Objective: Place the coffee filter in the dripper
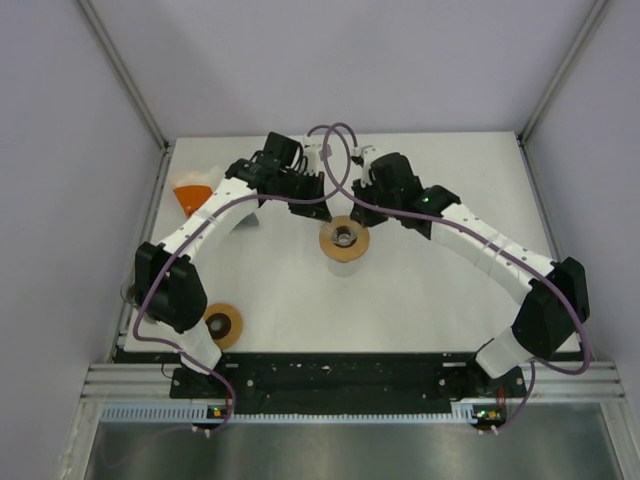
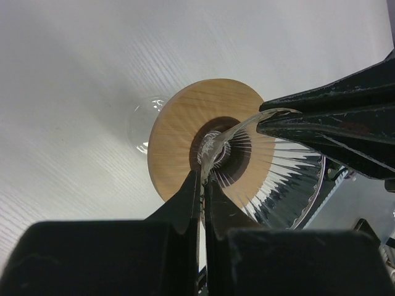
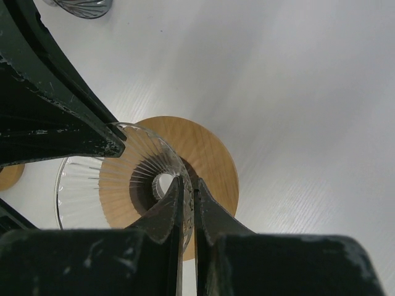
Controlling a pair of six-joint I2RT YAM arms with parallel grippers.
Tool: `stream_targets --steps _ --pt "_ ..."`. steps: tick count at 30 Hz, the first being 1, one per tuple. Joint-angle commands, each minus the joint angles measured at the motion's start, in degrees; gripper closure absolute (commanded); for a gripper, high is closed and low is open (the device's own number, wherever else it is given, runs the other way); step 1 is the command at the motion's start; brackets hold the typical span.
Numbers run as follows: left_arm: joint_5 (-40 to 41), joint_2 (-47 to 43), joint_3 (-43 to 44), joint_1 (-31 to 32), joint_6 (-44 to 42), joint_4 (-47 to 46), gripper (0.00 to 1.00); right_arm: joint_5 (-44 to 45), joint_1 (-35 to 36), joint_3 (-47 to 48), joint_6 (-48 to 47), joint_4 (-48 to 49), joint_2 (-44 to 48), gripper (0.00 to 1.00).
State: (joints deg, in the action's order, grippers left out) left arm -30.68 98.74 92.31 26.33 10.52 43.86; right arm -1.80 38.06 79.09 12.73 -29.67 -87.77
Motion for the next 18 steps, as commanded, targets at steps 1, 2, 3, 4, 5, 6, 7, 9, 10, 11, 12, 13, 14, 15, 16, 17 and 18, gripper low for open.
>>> stream_targets --steps 1,2,3,4,5,6,7,9,10,11,12,13,14,15,16,17,18 --pt "0.4 -1.5 -2.0 0.3 -2.7 -1.1 1.00 0.4 -1.0 -3.1 -3.6 -0.1 -0.9 1.00" --pt "0.8 -1.5 -2.0 0.4 -3.0 -1.1 1.00 0.1 -1.1 -3.8 -3.9 0.6 -0.9 1.00" --pt "1.1 -1.6 -2.2 0.6 -3.5 -1.1 1.00 0.1 -1.1 -4.6 -3.9 1.2 -0.9 1.00" --pt "1.3 -1.8 -2.5 0.7 -4.0 -0.9 1.00 0.0 -1.1 -5.5 -3.9 1.9 -0.8 1.00" --pt "1.7 -2.0 -2.8 0.8 -4.3 -1.0 1.00 -0.2 -1.1 -6.6 -3.9 2.4 -0.7 1.00" --pt "1.8 -2.0 -3.5 1.0 -4.8 -1.0 1.00 -0.3 -1.1 -7.6 -3.9 2.9 -0.6 1.00" --pt "2.1 -1.9 -4.3 1.3 -4.9 -1.0 1.00 0.0 -1.1 -8.3 -3.9 3.4 -0.5 1.00" --pt "2.3 -1.5 -5.8 1.8 -5.5 -1.1 1.00 0.4 -1.1 -9.9 -4.0 4.0 -0.3 1.00" --pt "2.2 -1.3 -6.4 2.1 -5.7 -1.1 1.00 0.5 -1.1 -10.4 -4.1 4.3 -0.2 1.00" --pt "2.1 -1.1 -7.1 2.3 -5.8 -1.1 1.00 0.6 -1.1 -11.1 -4.2 4.4 -0.1 1.00" --pt "2.1 -0.9 -7.5 2.5 -6.0 -1.1 1.00 0.7 -1.1 -11.8 -4.2 4.7 0.0 1.00" --pt "2.0 -0.8 -8.0 2.7 -6.1 -1.2 1.00 0.7 -1.1 -12.6 -4.2 4.9 0.1 1.00" --pt "2.0 -0.8 -8.5 2.8 -6.3 -1.3 1.00 0.7 -1.1 -13.3 -4.1 5.2 0.2 1.00" --pt "2.0 -0.7 -9.1 2.9 -6.7 -1.4 1.00 0.8 -1.1 -14.5 -4.1 6.0 0.4 1.00" --pt "2.3 -0.6 -9.6 2.9 -7.0 -1.4 1.00 0.7 -1.1 -15.1 -3.9 6.4 0.4 1.00" --pt "2.7 -0.5 -10.2 2.8 -7.4 -1.5 1.00 0.4 -1.1 -15.8 -3.9 7.1 0.4 1.00" --pt "3.0 -0.2 -10.7 2.8 -7.7 -1.5 1.00 0.2 -1.1 -16.4 -4.0 7.8 0.3 1.00"
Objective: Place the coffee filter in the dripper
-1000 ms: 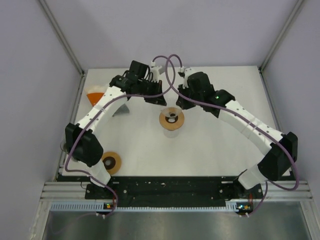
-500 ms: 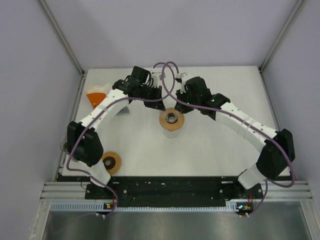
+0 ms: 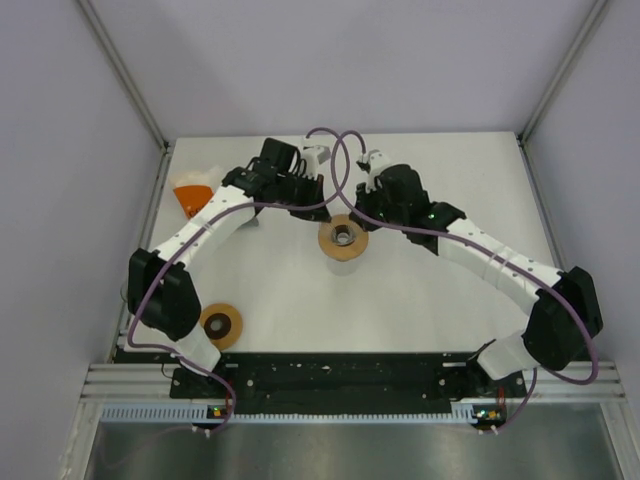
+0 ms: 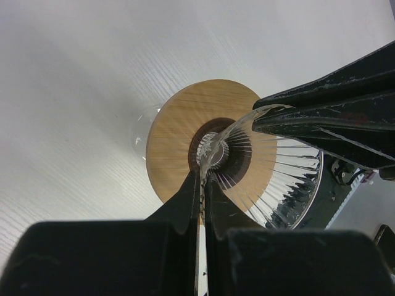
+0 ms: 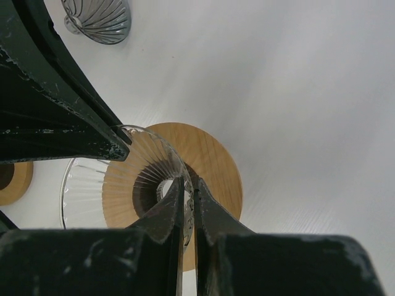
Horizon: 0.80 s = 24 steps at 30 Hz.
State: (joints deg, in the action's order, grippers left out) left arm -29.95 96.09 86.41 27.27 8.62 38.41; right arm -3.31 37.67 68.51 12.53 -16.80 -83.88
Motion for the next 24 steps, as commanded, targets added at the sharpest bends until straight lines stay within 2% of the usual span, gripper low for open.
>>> stream_targets --steps 1,14,21,22,24 --pt "2.4 2.7 -5.4 1.9 -5.9 3.9 1.00 1.6 -0.7 -6.4 -3.7 -4.6 -3.7 1.00" --pt "1.8 7.1 -7.3 2.0 -6.9 4.0 1.00 0.4 -1.7 -13.1 -2.6 -0.6 -4.7 1.00" --pt "2.5 7.3 0.5 2.0 -8.1 9.2 1.00 0.8 -1.7 -10.5 -2.7 -2.5 -4.5 1.00" --pt "2.4 7.1 1.8 1.8 -8.1 9.5 0.99 1.0 -1.7 -10.0 -2.7 -3.1 -4.5 1.00" --pt "2.4 6.7 4.1 1.8 -8.1 10.1 0.90 1.5 -1.7 -8.7 -2.9 -3.8 -3.9 1.00"
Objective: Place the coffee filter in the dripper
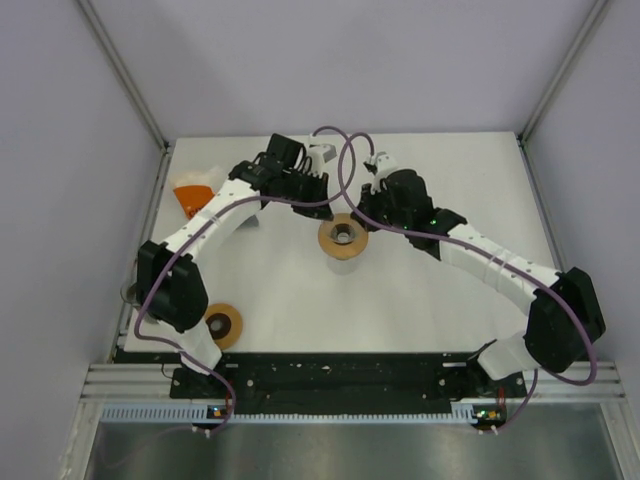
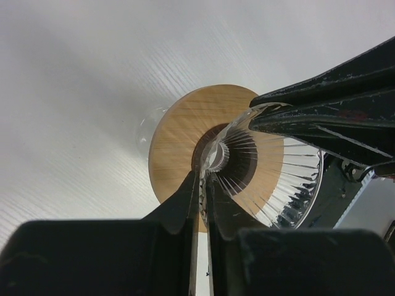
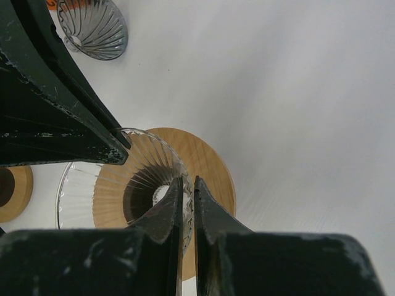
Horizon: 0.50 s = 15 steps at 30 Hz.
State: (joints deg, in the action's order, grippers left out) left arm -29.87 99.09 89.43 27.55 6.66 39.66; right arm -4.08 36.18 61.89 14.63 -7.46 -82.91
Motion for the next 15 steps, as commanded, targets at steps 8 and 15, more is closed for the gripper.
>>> stream_targets --steps 8,15 --pt "2.3 1.3 7.9 0.0 -4.5 9.3 0.63 2.8 -0.2 -0.3 -5.3 -15.6 -2.3 1.00" --pt "-1.7 0.0 13.1 -3.9 -3.6 10.0 0.48 3.9 -0.2 1.2 -4.6 -15.8 -1.6 1.00"
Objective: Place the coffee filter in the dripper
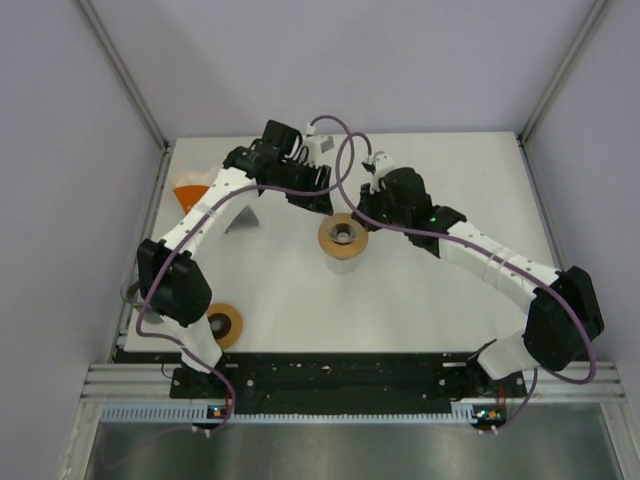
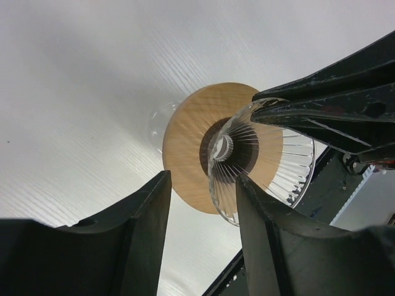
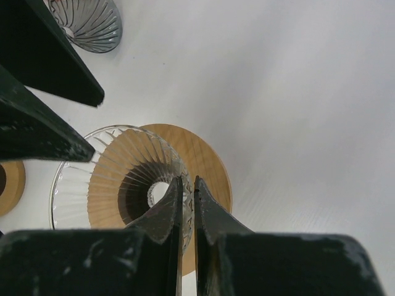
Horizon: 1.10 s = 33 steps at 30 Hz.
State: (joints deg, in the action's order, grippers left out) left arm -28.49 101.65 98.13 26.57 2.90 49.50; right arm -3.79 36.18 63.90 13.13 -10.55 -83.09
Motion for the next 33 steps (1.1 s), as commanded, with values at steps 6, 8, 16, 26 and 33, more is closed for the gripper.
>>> stream_targets --steps 6,8,16,26,33 --pt "-4.7 -5.9 4.3 -9.6 2.1 -2.1 0.44 8.6 -0.7 0.6 -2.9 -14.9 -2.2 1.00" --pt "-4.6 -7.0 3.9 -12.1 2.5 -2.4 0.43 8.9 -1.8 1.1 -2.4 -15.0 -2.2 1.00" --pt "-3.2 -12.5 -2.0 -18.7 0.3 -3.3 0.41 7.9 -8.7 2.0 -3.8 -13.7 -2.3 1.00" --pt "-0.9 -14.2 -5.9 -23.7 -2.4 -1.8 0.40 2.5 -13.4 2.2 -5.7 -12.0 -3.0 1.00" --pt "5.2 -13.7 -4.6 -26.0 -4.4 -2.7 0.39 0.1 -13.4 3.8 -5.7 -13.1 -2.3 0.74"
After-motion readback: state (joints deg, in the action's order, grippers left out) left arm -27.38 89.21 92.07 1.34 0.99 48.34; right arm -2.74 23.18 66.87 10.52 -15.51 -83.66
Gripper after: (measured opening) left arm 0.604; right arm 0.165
